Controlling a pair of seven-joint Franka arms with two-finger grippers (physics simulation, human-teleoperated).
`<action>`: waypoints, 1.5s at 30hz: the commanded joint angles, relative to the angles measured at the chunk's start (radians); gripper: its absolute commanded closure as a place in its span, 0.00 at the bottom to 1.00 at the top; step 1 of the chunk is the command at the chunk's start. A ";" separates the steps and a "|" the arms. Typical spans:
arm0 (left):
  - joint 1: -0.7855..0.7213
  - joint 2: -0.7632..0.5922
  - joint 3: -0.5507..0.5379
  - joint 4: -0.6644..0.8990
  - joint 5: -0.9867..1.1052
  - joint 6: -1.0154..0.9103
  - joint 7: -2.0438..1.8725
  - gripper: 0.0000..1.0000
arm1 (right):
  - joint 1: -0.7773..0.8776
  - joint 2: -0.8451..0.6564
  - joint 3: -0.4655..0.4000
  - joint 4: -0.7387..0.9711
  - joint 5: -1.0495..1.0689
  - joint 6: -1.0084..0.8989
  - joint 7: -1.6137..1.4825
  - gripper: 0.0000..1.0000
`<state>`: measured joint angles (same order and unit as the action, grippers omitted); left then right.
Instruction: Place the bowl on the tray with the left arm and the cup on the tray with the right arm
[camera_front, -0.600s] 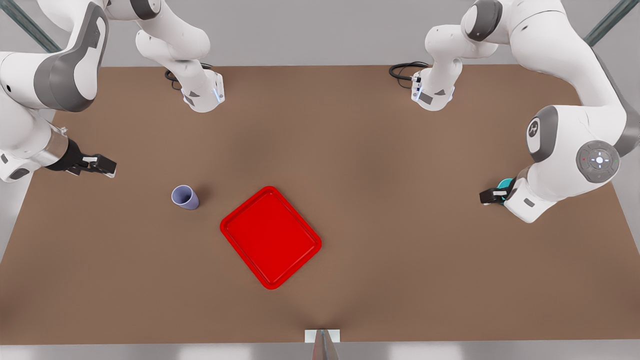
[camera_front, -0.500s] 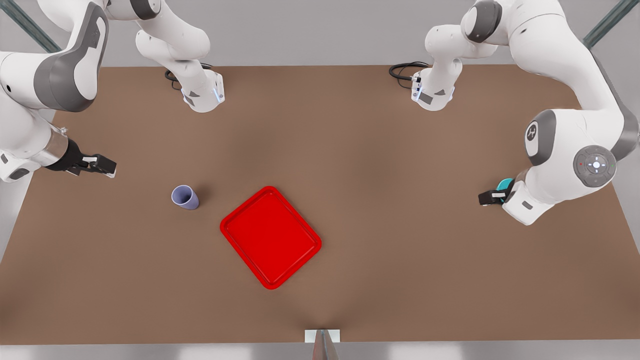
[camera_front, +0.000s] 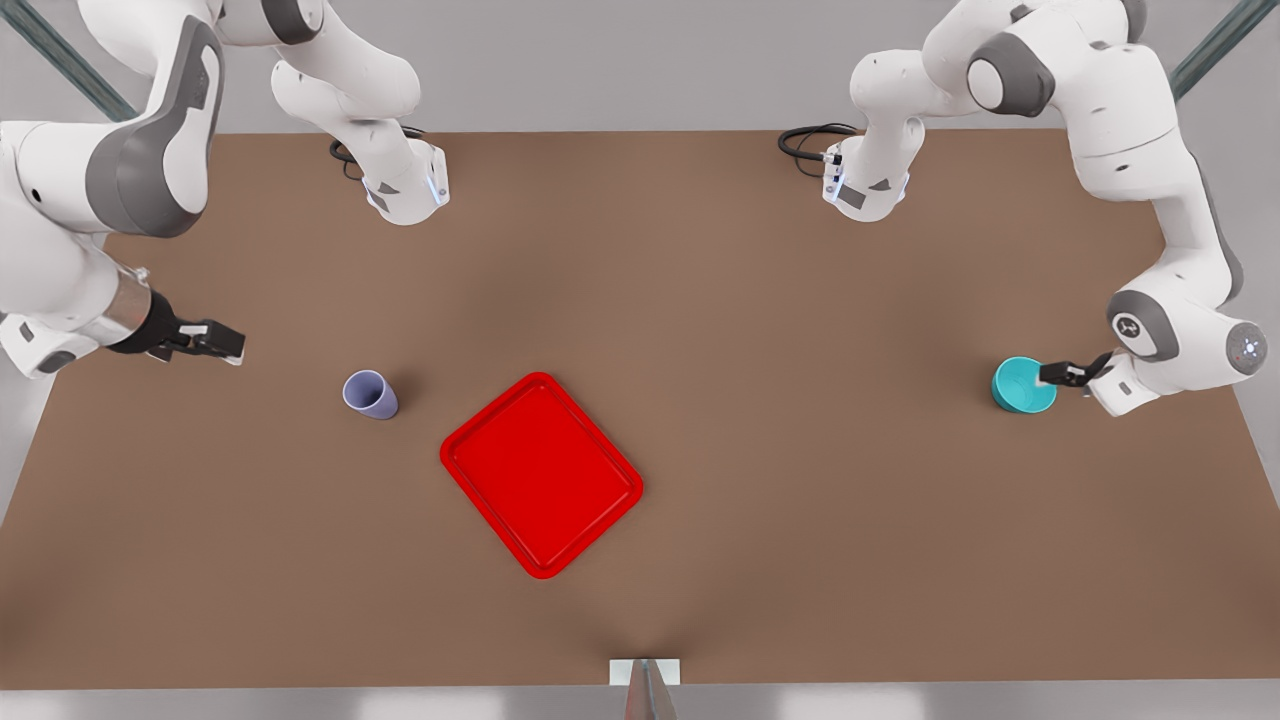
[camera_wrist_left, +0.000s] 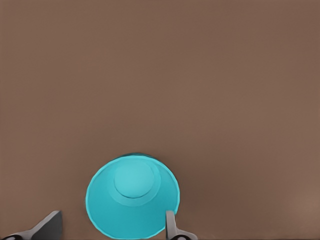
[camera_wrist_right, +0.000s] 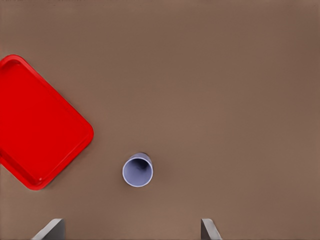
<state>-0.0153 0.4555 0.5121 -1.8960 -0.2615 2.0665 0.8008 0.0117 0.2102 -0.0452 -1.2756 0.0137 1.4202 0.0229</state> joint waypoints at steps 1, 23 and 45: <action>0.009 0.003 0.000 0.000 -0.097 0.003 0.006 0.00 | -0.004 0.000 -0.001 -0.001 0.008 0.000 -0.001 0.00; 0.051 0.183 0.000 0.029 -0.219 0.049 0.078 0.61 | 0.024 0.005 0.005 -0.013 0.000 -0.004 -0.041 0.00; -0.123 0.103 -0.093 0.074 -0.288 -0.063 -0.210 0.79 | 0.011 -0.026 0.027 -0.195 0.005 0.083 -0.098 0.00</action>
<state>-0.1689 0.5552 0.4185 -1.8183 -0.4831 2.0029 0.5534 0.0264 0.1872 -0.0197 -1.4721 0.0185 1.5041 -0.0752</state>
